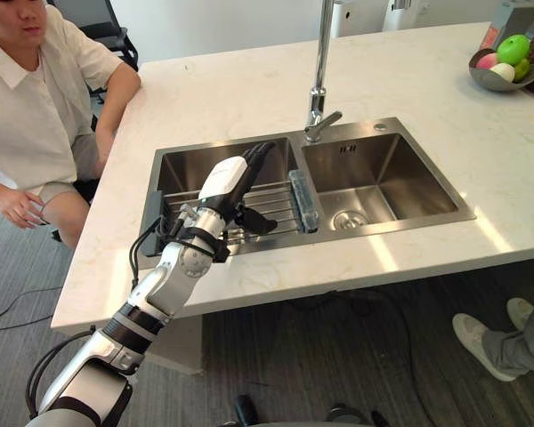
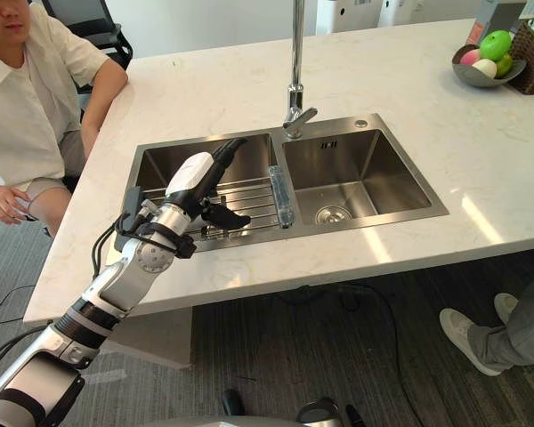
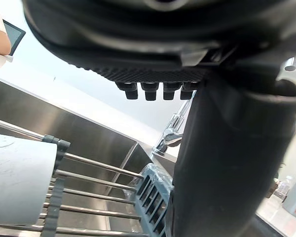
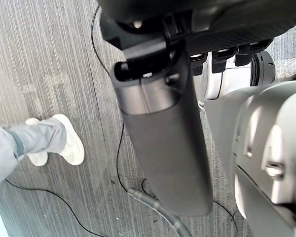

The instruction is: Walk over to the sink, pick up the cup, carry it to the dishwasher, place the cup inside the dishwasher, then close the dishwasher door

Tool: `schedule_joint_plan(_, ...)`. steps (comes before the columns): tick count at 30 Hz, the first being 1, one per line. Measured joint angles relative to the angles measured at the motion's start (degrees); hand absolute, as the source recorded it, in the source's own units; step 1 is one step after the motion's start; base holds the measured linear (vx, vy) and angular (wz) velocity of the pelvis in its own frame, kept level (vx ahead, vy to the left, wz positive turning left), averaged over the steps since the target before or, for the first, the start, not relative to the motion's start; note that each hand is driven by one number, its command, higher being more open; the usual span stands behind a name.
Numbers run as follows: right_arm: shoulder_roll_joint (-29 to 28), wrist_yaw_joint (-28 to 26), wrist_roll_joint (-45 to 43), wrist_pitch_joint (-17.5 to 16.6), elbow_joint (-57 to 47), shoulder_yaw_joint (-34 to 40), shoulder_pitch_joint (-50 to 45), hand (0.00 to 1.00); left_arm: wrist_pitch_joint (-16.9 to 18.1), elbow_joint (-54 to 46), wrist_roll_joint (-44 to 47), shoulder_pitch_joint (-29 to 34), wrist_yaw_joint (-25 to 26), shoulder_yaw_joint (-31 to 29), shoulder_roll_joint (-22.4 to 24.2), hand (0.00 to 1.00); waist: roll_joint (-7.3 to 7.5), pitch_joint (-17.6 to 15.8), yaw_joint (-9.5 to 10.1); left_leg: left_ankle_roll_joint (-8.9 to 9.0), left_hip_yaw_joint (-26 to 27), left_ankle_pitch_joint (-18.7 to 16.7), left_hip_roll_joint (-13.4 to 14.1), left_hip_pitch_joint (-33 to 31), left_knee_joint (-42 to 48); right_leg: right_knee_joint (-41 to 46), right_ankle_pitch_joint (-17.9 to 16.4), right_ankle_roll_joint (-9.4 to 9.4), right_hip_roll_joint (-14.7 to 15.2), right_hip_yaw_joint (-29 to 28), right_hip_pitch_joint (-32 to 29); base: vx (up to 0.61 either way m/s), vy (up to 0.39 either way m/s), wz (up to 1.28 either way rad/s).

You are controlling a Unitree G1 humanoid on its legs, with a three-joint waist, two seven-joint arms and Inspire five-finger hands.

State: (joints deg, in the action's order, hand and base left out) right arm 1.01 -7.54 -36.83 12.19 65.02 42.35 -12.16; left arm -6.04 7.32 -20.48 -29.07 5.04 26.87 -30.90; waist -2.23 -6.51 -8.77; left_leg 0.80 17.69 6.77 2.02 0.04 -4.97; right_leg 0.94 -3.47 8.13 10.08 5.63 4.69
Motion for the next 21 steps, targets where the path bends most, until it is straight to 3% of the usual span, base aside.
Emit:
schedule_joint_plan(6, 0.08, 0.03, 0.00, 0.05, -1.19, -1.10, 0.32, 1.00, -0.47, 3.73, 0.44, 0.01, 0.28, 0.81, -1.93, 1.00, 0.87, -0.05, 0.52, -0.11, -0.30, 0.08, -0.05, 0.09, 0.01, -1.32, 0.39, 0.00, 0.00, 1.00, 0.91, 0.01, -0.002, 0.01)
schedule_joint_plan(10, 0.39, 0.64, -0.03, 0.34, -1.02, -2.91, 0.29, 1.00, 0.35, 1.61, 5.20, 0.07, 6.24, -0.30, -2.40, 1.00, 0.88, -0.04, 1.29, -0.08, -0.37, 0.04, -0.08, 0.07, 0.01, -1.21, 0.43, 0.06, 0.01, 1.10, 1.04, 0.00, 0.000, 0.00)
schedule_joint_plan(17, 1.17, 0.95, -0.04, 0.67, 0.32, -2.66, 0.21, 1.00, 8.38, -12.36, 11.33, 0.23, 17.12, -14.88, -2.42, 1.00, 0.72, 0.06, 2.14, 0.06, -1.18, -0.05, -0.17, 0.55, 0.00, -1.12, 0.35, 0.07, 0.03, 2.09, 2.12, -0.01, 0.000, 0.06)
schedule_joint_plan(21, 1.54, 0.42, 0.03, -0.16, 1.31, -1.54, 0.25, 1.00, 10.13, -13.47, 15.16, 0.14, 20.62, -20.16, -3.40, 1.00, 0.51, 0.23, 3.32, 0.19, -2.06, -0.07, -0.23, 0.56, -0.01, -0.81, 0.16, 0.10, 0.02, 2.89, 2.44, -0.03, -0.003, 0.11)
